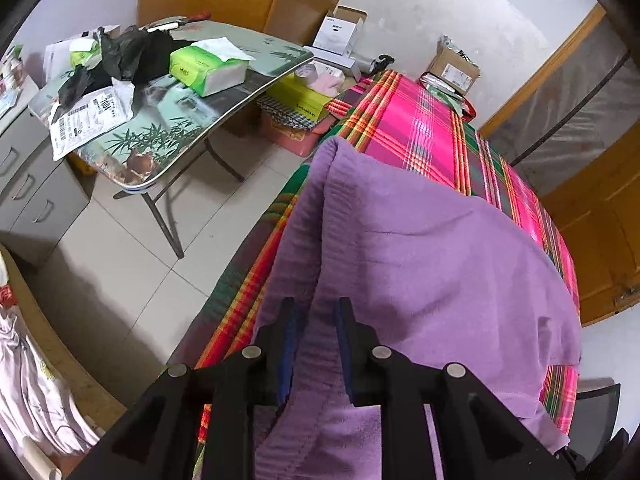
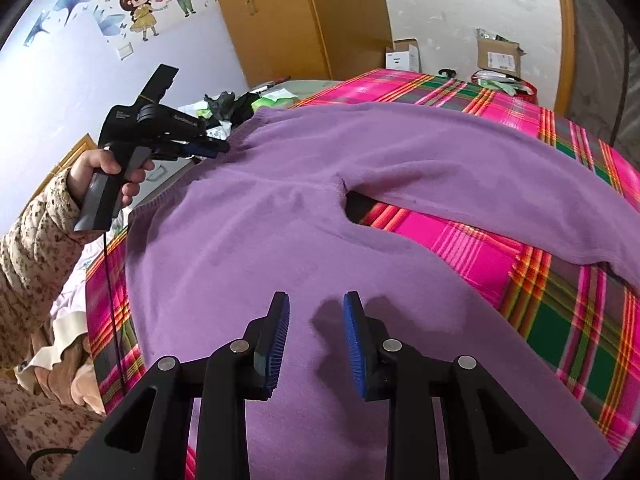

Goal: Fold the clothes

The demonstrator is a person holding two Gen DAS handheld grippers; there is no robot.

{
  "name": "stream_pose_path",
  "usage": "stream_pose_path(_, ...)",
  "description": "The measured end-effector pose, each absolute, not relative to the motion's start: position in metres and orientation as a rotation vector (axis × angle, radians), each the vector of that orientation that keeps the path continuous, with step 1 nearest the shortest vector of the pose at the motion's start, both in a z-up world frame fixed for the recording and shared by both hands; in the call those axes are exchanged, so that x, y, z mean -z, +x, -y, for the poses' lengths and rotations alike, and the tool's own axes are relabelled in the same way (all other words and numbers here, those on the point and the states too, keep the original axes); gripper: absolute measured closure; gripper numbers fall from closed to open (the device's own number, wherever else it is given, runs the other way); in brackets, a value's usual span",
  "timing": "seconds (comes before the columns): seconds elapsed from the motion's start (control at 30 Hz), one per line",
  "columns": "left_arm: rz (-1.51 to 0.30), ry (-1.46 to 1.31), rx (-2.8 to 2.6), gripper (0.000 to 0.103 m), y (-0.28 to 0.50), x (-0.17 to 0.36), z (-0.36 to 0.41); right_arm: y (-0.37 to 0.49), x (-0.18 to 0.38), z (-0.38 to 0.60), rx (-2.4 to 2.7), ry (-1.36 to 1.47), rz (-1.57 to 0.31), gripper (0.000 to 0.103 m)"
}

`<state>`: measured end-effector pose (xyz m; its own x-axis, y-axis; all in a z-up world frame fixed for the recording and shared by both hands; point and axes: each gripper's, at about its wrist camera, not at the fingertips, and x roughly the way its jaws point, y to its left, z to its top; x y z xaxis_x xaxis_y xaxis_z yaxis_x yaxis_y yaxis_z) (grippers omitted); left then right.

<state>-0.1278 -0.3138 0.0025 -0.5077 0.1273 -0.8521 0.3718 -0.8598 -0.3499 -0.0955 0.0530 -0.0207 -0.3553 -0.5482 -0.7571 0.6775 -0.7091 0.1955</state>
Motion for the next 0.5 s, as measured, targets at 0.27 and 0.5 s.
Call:
stream_pose_path(0.27, -0.771, 1.486, 2.527, 0.082, -0.124, -0.002, 0.317, -0.094, 0.028, -0.047, 2.077, 1.113, -0.18, 0.065)
stream_pose_path(0.5, -0.802, 1.55, 2.544, 0.065, -0.124, -0.005, 0.313, -0.094, 0.032, -0.041, 2.052, 1.114, -0.171, 0.065)
